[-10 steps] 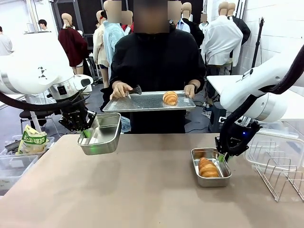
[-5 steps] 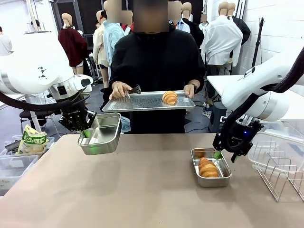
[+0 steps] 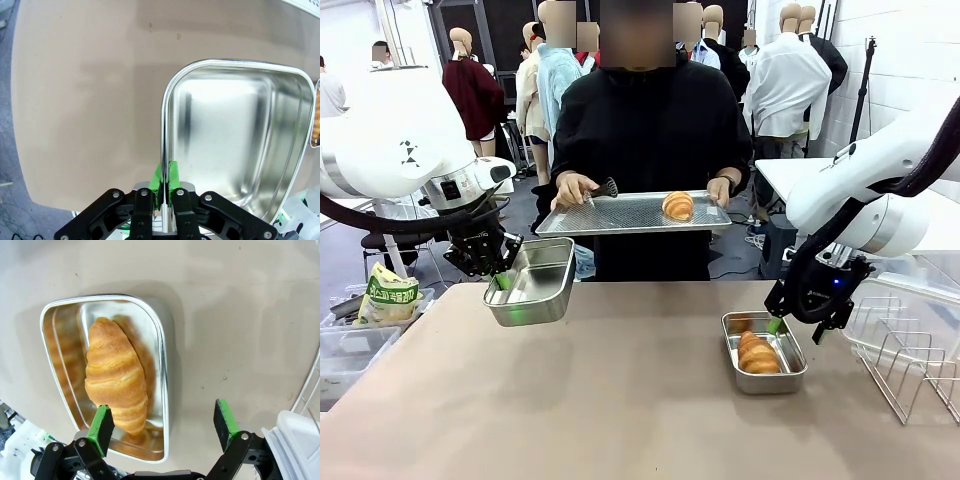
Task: Place the bread in airtight containers.
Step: Once an object is inside an Airtight Container , place the container in the center of the table.
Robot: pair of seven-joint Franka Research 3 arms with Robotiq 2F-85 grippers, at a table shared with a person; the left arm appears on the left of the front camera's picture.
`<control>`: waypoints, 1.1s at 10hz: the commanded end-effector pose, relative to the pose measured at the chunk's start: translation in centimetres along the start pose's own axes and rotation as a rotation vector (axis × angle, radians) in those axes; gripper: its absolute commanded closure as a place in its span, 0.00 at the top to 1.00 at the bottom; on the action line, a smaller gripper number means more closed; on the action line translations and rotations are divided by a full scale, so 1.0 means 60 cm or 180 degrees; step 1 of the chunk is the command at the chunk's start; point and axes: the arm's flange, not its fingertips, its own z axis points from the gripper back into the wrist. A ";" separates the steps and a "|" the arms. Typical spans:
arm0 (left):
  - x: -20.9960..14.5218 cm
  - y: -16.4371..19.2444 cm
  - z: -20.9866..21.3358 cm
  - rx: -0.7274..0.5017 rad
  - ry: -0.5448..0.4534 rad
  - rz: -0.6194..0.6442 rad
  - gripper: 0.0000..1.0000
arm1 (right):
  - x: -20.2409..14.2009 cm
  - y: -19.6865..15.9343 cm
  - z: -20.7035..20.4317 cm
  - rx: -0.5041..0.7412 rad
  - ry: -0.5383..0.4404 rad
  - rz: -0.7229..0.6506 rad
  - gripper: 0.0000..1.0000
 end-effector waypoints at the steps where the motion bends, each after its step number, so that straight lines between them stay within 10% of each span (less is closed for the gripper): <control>1: 0.000 0.001 0.004 0.0007 -0.0019 -0.0001 0.00 | 0.000 -0.001 0.001 -0.0001 -0.0014 -0.0003 1.00; 11: 0.000 0.001 0.004 0.0007 -0.0019 -0.0001 0.00 | 0.000 0.000 0.000 0.0000 0.0000 0.0000 1.00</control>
